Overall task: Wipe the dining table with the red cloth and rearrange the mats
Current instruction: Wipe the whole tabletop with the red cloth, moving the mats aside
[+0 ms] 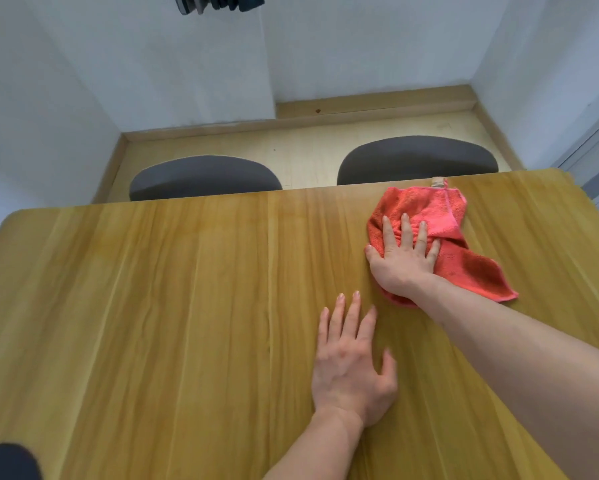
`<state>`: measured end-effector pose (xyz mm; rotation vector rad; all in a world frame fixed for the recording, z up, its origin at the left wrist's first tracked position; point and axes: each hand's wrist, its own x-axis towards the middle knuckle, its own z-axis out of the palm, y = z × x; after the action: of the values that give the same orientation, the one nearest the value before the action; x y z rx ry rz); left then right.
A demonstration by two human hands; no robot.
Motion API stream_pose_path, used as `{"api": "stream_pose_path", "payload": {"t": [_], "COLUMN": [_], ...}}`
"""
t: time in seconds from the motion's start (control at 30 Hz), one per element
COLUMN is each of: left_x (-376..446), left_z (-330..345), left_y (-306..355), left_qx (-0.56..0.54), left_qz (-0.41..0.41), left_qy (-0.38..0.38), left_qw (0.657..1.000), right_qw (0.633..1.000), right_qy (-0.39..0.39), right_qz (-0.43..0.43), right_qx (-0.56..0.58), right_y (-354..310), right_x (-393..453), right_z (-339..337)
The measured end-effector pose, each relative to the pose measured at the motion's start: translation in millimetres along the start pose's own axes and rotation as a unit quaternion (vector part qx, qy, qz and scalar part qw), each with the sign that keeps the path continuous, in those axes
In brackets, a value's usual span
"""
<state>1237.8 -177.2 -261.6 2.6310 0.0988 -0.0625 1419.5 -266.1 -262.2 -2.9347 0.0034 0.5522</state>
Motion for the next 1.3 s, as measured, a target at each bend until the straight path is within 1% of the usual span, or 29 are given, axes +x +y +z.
{"api": "stream_pose_path", "payload": {"t": [0.07, 0.13, 0.17, 0.2, 0.27, 0.3, 0.37, 0.47, 0.53, 0.6, 0.87, 1.3], "left_x": [-0.3, -7.0, -10.2, -12.7, -19.7, -24.1, -31.7, -52.8, -70.3, -81.0, -78.1, -79.2], "left_z": [-6.4, -25.7, -40.1, -55.4, -92.2, -113.1, -153.9, -197.3, -204.5, -199.8, -199.1, -200.2], "left_y": [1.2, -12.6, -30.2, -50.9, -115.5, -156.4, -234.7, -328.6, -363.2, -373.3, -372.3, -370.8], "left_qx": [-0.109, -0.253, -0.292, -0.295, -0.234, -0.189, -0.1, 0.011, 0.068, 0.094, 0.113, 0.117], "left_qz": [-0.001, -0.013, -0.015, -0.013, -0.007, -0.018, -0.064, -0.155, -0.173, -0.167, -0.161, -0.169], "left_qy": [0.004, 0.022, 0.039, 0.06, 0.106, 0.119, 0.133, 0.107, 0.079, 0.065, 0.062, 0.058], "left_qw": [0.994, 0.967, 0.955, 0.954, 0.966, 0.975, 0.984, 0.982, 0.979, 0.979, 0.978, 0.977], "right_qw": [1.0, 1.0, 1.0, 1.0, 0.999, 0.999, 0.997, 0.994, 0.995, 0.997, 0.998, 0.992], "right_qy": [0.001, -0.002, 0.001, 0.001, -0.003, -0.009, -0.025, -0.034, -0.034, -0.032, -0.041, -0.044], "right_qz": [0.008, 0.014, 0.017, 0.021, 0.028, 0.037, 0.071, 0.1, 0.09, 0.074, 0.024, -0.115], "right_qx": [-0.002, -0.009, -0.013, -0.015, -0.02, -0.02, -0.01, -0.006, -0.009, -0.016, -0.037, -0.02], "right_y": [-1.3, -2.9, -4.7, -3.1, -6.9, -11.2, -23.8, -62.2, -94.5, -121.1, -216.8, -360.7], "right_x": [-0.8, -3.2, -3.1, -3.5, -3.9, -4.4, -5.3, -4.6, -3.9, -3.1, -5.1, -29.9], "right_z": [-2.1, -2.8, -2.8, -3.9, -5.2, -5.4, -6.9, -2.6, 3.5, 9.8, 26.8, 61.8]}}
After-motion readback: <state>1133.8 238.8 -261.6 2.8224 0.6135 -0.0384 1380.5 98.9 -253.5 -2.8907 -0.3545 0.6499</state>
